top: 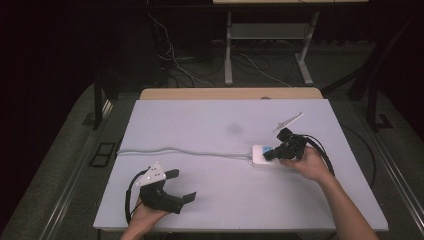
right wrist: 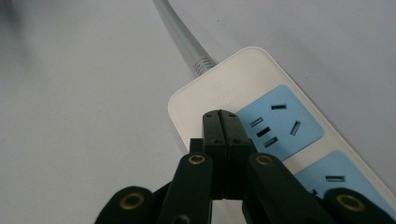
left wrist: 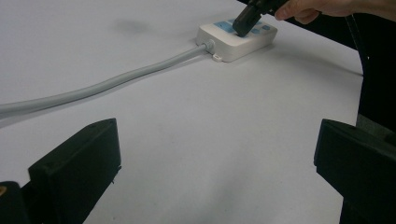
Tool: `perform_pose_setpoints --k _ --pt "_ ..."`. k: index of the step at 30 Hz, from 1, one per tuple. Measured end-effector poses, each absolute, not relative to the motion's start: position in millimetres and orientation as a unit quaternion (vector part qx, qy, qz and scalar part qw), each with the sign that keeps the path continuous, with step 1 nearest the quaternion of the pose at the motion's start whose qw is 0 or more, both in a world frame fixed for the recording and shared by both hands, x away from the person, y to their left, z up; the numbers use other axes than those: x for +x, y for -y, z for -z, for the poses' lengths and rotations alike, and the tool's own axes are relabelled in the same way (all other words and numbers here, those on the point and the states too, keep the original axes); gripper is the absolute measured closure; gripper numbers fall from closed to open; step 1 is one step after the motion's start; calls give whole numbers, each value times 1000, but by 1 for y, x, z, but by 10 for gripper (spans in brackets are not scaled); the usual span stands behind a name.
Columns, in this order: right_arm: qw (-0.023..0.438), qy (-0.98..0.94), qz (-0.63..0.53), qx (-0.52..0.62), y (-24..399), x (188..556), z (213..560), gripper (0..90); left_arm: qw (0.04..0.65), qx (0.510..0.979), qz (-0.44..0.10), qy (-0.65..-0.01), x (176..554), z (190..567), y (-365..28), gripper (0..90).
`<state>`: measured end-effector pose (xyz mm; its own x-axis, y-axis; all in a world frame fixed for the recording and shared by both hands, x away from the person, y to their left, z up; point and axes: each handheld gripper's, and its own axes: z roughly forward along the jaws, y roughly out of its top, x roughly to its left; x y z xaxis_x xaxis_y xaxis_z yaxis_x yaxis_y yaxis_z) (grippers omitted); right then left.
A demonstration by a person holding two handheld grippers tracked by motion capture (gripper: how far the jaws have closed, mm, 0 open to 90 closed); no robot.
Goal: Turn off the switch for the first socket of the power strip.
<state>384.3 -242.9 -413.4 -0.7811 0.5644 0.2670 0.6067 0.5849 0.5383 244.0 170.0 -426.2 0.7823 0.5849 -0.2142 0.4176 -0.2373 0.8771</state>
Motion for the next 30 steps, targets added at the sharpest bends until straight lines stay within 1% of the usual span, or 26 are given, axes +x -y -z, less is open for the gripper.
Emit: perform_pose_setpoints --k 4,30 --pt "40 887 315 -336 241 385 415 900 527 784 -79 -318 244 426 -169 0" --pt "37 887 318 -333 243 385 410 900 528 782 -77 -322 246 427 -170 0"
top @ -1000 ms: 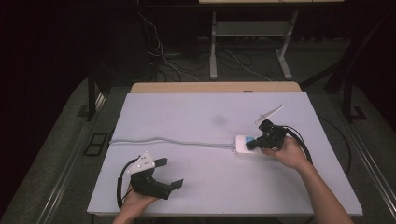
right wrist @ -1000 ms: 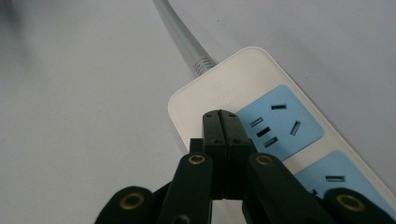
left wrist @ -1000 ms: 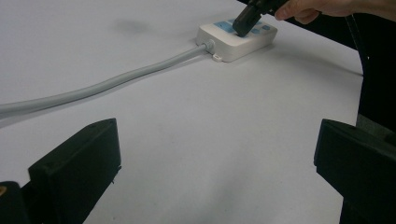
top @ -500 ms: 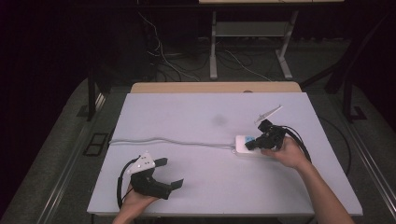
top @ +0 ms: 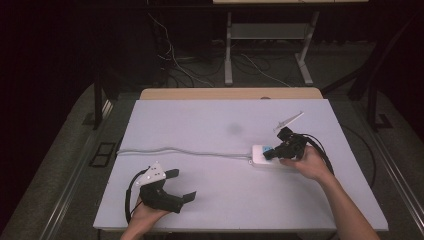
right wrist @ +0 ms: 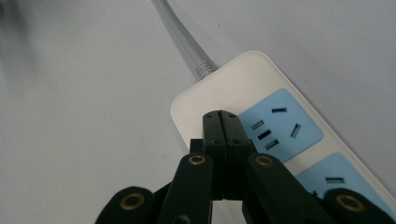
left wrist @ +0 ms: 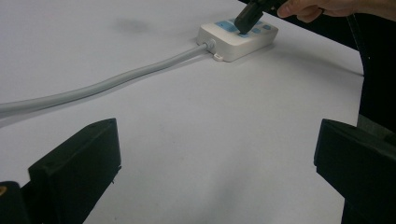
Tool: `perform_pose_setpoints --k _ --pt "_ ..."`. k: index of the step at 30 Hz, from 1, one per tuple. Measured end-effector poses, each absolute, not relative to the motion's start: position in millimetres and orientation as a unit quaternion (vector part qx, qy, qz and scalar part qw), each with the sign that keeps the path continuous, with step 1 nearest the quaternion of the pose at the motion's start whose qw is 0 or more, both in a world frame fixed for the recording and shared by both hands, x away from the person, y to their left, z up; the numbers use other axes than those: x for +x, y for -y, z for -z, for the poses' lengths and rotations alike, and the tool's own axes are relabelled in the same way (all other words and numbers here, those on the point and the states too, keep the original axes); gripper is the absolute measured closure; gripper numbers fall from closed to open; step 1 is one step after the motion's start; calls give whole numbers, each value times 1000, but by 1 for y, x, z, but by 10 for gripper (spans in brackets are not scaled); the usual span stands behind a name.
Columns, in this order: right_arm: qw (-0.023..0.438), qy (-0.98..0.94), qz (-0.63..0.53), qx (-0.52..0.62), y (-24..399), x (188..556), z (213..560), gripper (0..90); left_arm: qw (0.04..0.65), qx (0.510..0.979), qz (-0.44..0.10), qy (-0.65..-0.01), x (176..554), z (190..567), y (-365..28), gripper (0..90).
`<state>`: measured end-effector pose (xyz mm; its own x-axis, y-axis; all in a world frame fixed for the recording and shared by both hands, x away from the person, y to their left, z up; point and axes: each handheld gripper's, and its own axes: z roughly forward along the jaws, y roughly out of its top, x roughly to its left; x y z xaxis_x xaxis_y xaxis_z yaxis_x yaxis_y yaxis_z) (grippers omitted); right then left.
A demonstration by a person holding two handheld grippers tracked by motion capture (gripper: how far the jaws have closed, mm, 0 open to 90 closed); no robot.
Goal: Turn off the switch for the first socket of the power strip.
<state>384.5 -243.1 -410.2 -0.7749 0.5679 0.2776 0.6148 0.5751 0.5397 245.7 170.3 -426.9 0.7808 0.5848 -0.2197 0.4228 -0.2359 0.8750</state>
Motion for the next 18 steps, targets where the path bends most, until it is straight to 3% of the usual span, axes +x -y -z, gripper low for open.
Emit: perform_pose_setpoints --k 18 --pt "20 872 355 -337 265 368 385 900 528 782 -75 -322 245 427 -169 0"
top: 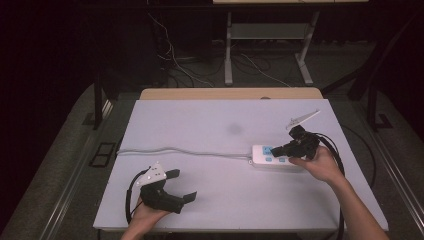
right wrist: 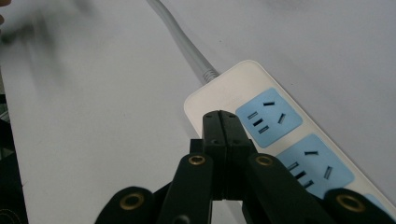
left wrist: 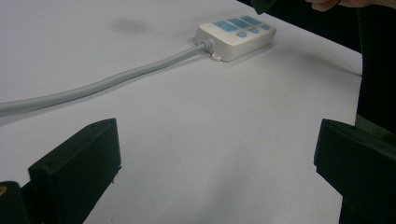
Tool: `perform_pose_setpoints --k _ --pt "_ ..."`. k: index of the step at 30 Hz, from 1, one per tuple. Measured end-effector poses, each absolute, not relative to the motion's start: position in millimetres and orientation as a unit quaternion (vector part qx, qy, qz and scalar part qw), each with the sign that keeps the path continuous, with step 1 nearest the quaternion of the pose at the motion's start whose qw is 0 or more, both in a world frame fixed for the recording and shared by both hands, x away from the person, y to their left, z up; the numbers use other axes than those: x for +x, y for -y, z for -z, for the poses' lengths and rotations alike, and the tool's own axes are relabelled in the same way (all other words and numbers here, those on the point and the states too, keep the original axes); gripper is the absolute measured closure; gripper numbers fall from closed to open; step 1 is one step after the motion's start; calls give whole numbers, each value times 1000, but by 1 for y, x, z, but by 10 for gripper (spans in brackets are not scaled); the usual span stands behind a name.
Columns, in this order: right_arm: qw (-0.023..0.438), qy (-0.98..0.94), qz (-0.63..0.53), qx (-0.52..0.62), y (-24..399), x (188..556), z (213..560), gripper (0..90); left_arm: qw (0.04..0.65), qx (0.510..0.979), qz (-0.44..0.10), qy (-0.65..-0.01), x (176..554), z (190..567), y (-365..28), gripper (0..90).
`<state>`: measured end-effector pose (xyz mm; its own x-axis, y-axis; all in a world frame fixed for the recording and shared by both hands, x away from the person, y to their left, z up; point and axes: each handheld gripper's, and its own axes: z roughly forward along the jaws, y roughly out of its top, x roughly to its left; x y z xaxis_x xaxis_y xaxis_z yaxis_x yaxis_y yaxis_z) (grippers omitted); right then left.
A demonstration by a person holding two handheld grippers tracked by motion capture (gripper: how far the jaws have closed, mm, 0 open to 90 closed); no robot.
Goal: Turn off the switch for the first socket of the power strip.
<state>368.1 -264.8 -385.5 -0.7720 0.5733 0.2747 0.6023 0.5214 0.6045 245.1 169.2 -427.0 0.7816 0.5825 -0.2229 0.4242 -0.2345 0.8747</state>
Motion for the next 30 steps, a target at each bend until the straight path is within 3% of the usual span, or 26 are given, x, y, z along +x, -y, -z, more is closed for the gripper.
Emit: perform_pose_setpoints --k 15,25,30 --pt "2 856 375 -357 286 352 369 871 532 779 -76 -322 244 426 -170 0" --pt "-18 824 397 -403 304 337 362 446 533 778 -78 -323 244 426 -171 0" --pt "-26 807 406 -429 308 329 362 154 533 777 -78 -324 244 426 -171 0"
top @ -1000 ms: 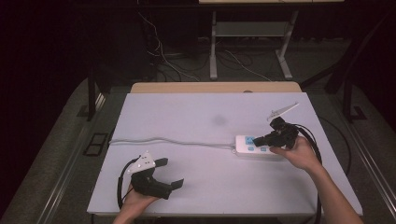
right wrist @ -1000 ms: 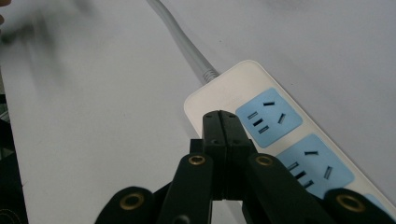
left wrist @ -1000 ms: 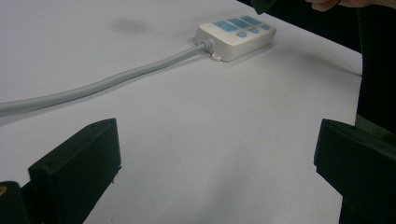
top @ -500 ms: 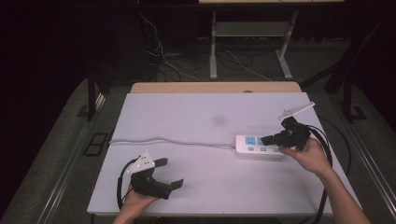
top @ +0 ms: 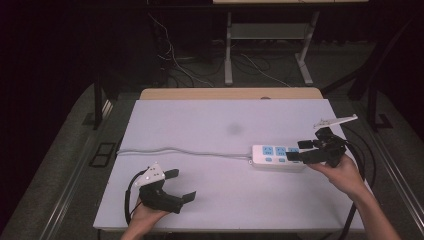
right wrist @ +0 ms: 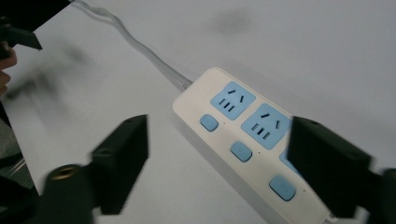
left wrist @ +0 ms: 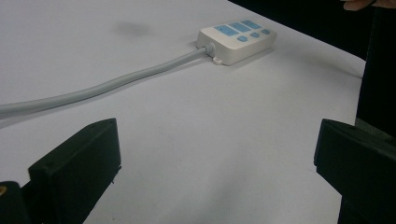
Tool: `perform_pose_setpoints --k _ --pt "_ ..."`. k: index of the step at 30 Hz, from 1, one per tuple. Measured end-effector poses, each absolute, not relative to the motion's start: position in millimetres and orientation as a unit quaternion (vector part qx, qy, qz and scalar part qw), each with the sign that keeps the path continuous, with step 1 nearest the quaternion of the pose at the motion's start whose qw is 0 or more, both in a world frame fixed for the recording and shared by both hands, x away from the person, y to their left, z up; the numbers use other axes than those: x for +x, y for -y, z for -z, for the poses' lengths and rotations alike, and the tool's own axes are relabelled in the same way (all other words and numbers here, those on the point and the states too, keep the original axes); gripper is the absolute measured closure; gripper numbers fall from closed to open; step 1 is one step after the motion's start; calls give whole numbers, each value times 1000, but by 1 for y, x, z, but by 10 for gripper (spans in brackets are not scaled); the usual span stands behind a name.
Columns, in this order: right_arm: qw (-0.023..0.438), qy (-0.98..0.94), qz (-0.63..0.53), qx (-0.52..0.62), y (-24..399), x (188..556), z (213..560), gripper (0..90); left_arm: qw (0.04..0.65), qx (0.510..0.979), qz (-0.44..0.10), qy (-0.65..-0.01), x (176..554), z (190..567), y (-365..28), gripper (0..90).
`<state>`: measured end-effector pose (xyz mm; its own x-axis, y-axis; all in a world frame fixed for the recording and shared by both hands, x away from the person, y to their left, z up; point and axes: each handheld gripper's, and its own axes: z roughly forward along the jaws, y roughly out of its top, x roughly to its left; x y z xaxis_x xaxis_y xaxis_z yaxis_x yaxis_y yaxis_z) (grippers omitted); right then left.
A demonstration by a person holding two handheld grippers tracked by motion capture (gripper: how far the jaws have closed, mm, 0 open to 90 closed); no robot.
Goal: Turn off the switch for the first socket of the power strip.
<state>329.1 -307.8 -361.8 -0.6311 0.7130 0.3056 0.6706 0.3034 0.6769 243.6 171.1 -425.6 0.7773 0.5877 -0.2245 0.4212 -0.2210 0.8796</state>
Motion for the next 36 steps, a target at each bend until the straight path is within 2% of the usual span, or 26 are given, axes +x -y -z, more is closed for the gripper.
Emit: perform_pose_setpoints --k 3,4,36 --pt "37 -798 -412 438 309 322 363 76 533 778 -78 -324 244 426 -171 0" --pt "38 -796 -413 440 309 321 363 2 533 778 -78 -324 244 426 -171 0" --pt "30 -771 -470 428 316 271 397 3 532 778 -79 -325 243 426 -171 0"
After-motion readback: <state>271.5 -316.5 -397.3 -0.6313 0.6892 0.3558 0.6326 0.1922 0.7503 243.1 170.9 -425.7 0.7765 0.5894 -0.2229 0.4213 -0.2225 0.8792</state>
